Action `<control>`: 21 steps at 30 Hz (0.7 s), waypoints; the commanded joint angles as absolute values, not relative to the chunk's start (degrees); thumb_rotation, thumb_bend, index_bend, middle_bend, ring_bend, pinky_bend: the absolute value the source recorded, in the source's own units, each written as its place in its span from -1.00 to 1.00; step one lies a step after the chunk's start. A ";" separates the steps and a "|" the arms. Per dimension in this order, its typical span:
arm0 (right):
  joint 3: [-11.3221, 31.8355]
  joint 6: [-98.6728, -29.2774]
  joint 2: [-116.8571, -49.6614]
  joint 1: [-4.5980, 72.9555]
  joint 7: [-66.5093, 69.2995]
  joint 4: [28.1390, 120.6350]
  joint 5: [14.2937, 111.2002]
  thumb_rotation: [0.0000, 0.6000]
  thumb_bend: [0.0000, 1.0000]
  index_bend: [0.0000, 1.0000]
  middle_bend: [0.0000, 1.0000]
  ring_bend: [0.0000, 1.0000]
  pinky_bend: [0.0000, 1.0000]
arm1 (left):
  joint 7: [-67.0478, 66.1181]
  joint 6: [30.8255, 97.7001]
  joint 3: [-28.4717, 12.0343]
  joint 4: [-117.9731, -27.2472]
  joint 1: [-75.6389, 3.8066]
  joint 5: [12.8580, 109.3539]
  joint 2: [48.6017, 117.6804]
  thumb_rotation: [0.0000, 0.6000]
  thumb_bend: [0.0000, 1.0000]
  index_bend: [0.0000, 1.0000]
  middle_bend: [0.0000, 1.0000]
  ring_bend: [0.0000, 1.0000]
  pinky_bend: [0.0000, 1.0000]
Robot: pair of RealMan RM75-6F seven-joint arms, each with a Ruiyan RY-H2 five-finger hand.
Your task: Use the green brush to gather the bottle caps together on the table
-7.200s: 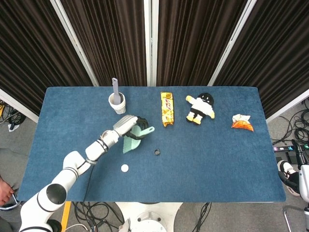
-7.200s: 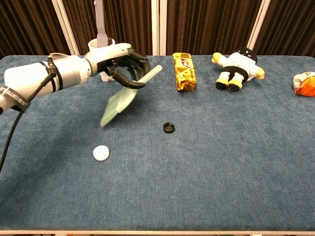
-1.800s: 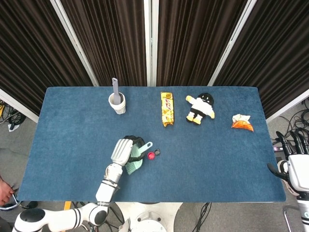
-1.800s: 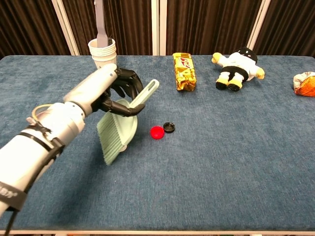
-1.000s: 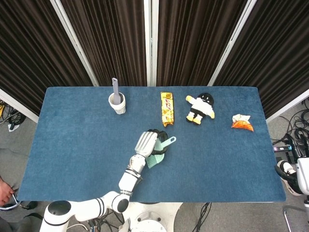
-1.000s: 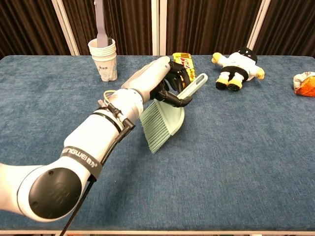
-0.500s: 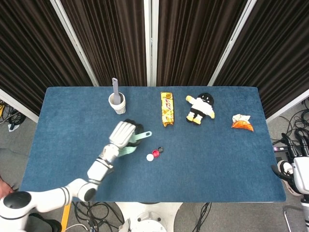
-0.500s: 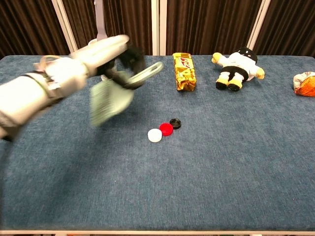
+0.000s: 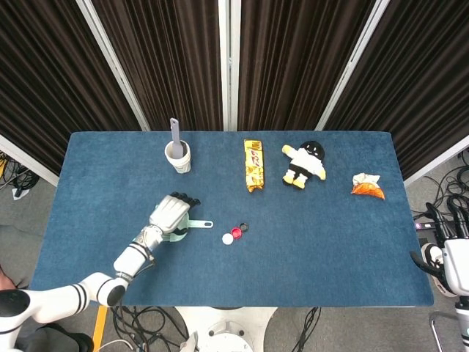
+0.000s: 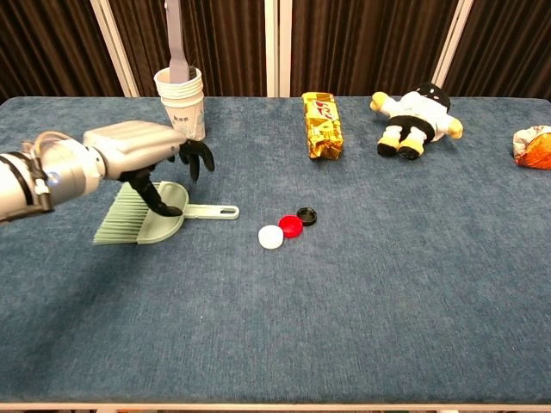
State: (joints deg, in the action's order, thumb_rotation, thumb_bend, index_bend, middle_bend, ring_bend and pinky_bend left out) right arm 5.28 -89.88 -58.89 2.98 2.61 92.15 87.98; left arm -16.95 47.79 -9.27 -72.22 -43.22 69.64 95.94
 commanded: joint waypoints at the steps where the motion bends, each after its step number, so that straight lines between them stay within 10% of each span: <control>1: 5.21 -89.63 -58.57 2.76 2.75 92.24 87.44 1.00 -0.83 -0.95 -0.50 -1.00 -0.92 | -13.49 52.79 -10.04 -76.52 -39.92 69.55 91.31 1.00 -0.69 -0.63 -0.53 -0.65 -0.54; 21: 3.11 -85.58 -62.16 4.33 5.12 89.96 89.09 1.00 -0.79 -0.95 -0.68 -1.00 -0.88 | -5.94 85.37 -1.67 -89.87 -10.51 71.66 73.30 1.00 -0.71 -0.60 -0.53 -0.65 -0.59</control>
